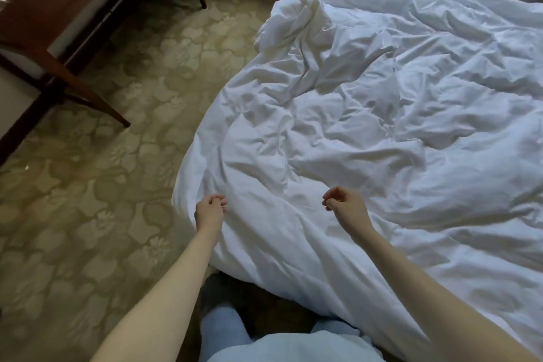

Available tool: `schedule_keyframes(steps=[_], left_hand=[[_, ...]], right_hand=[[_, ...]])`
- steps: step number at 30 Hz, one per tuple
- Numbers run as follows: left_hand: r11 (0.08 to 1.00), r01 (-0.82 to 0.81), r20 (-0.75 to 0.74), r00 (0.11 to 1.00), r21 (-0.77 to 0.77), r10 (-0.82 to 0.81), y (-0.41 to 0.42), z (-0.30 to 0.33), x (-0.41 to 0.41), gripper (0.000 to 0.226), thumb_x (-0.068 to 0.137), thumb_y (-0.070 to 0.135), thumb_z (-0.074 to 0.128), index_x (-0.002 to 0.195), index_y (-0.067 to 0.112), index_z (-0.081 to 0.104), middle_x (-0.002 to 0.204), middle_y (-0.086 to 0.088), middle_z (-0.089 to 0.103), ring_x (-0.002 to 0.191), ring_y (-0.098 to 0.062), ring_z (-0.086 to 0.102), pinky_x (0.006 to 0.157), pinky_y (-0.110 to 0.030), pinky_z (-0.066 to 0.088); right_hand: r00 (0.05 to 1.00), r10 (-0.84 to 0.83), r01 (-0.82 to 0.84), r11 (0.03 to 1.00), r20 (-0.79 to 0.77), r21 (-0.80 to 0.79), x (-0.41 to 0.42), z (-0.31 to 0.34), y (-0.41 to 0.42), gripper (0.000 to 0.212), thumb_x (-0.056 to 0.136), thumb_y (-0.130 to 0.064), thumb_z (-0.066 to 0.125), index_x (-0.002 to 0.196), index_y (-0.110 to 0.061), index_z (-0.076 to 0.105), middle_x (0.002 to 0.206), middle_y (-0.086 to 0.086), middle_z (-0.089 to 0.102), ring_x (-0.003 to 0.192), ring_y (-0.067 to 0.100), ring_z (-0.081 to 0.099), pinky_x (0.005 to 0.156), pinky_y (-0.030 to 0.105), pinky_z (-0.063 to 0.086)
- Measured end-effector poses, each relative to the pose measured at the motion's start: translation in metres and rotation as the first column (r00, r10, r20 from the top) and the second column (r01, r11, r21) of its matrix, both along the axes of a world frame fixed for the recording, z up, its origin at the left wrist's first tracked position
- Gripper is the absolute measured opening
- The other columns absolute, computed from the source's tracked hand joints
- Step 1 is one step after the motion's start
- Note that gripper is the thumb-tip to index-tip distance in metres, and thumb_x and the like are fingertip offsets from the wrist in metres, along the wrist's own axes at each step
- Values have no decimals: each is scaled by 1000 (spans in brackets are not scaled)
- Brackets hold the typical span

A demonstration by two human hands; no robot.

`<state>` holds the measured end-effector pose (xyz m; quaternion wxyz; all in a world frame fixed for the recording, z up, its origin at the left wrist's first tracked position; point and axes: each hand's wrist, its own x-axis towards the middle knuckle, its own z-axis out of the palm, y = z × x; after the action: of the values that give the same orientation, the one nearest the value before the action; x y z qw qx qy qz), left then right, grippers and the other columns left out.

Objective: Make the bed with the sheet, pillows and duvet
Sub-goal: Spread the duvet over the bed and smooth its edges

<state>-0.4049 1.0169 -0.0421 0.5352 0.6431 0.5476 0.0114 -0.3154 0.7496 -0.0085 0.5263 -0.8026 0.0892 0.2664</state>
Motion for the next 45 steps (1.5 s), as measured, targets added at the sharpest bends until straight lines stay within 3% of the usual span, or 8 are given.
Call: schedule_keyframes(steps=[8, 21, 23, 26, 29, 37, 41, 45], left_hand=[[968, 247, -151, 956, -37, -250, 161, -46, 1, 25, 96, 21, 48, 118, 13, 55, 117, -4, 59, 108, -27, 57, 97, -40, 47], [770, 527, -296, 718, -360, -630, 215, -126, 33, 109, 84, 49, 66, 151, 9, -10, 160, -13, 4, 146, -34, 12, 116, -44, 20], [740, 562, -328, 666, -370, -670, 203, -142, 39, 105, 86, 49, 63, 151, 4, -7, 159, -15, 11, 145, -35, 16, 114, -44, 21], [674, 706, -383, 574, -216, -724, 190, -155, 46, 52, 96, 30, 51, 135, -3, 41, 136, -20, 49, 122, -37, 49, 96, -40, 42], [732, 675, -341, 669, -92, -660, 182, -150, 42, 31, 99, 10, 37, 116, -9, 55, 120, -23, 57, 106, -37, 54, 77, -32, 37], [866, 483, -84, 864, -131, -496, 219, -83, -9, 26, 95, 9, 37, 70, 16, 41, 73, -2, 43, 76, -25, 47, 75, -34, 37], [922, 360, 101, 932, -142, -349, 235, -27, -58, 20, 94, -1, 37, 78, 8, 47, 73, -5, 48, 69, -22, 49, 58, -30, 38], [912, 379, -9, 923, -158, -385, 249, -42, -91, 19, 92, 3, 37, 94, 0, 56, 78, -7, 53, 75, -24, 51, 58, -29, 37]], right_hand=[[1000, 9, -6, 982, 11, -190, -32, -34, 152, 16, 85, -4, 56, 99, -10, 61, 95, 0, 62, 82, 17, 58, 61, 19, 40], [947, 119, -284, 745, -299, -604, -50, -106, 248, 111, 77, -60, 67, 152, -17, -2, 159, 10, 5, 142, 33, 16, 106, 57, 23], [935, 145, -333, 669, -324, -664, -51, -126, 249, 102, 78, -60, 65, 151, -14, 9, 154, 14, 19, 137, 35, 26, 103, 55, 28], [947, 243, -314, 572, -209, -757, -53, -150, 246, 44, 91, -37, 55, 126, -12, 45, 129, 15, 49, 119, 35, 45, 89, 43, 37], [975, 216, -190, 724, -44, -663, -59, -156, 242, 15, 94, -16, 43, 101, -10, 54, 102, 14, 62, 98, 35, 56, 67, 37, 35], [944, 329, -253, 755, 15, -606, -83, -79, 263, 40, 102, -41, 32, 72, -17, 46, 73, 3, 55, 72, 29, 54, 59, 36, 37], [923, 383, -277, 732, 40, -622, -122, -48, 284, 34, 102, -41, 34, 77, -21, 46, 72, -1, 54, 69, 25, 54, 56, 35, 36], [910, 415, -326, 758, 31, -565, -148, -54, 294, 25, 101, -36, 37, 84, -18, 44, 71, 2, 54, 70, 26, 55, 57, 38, 38]])
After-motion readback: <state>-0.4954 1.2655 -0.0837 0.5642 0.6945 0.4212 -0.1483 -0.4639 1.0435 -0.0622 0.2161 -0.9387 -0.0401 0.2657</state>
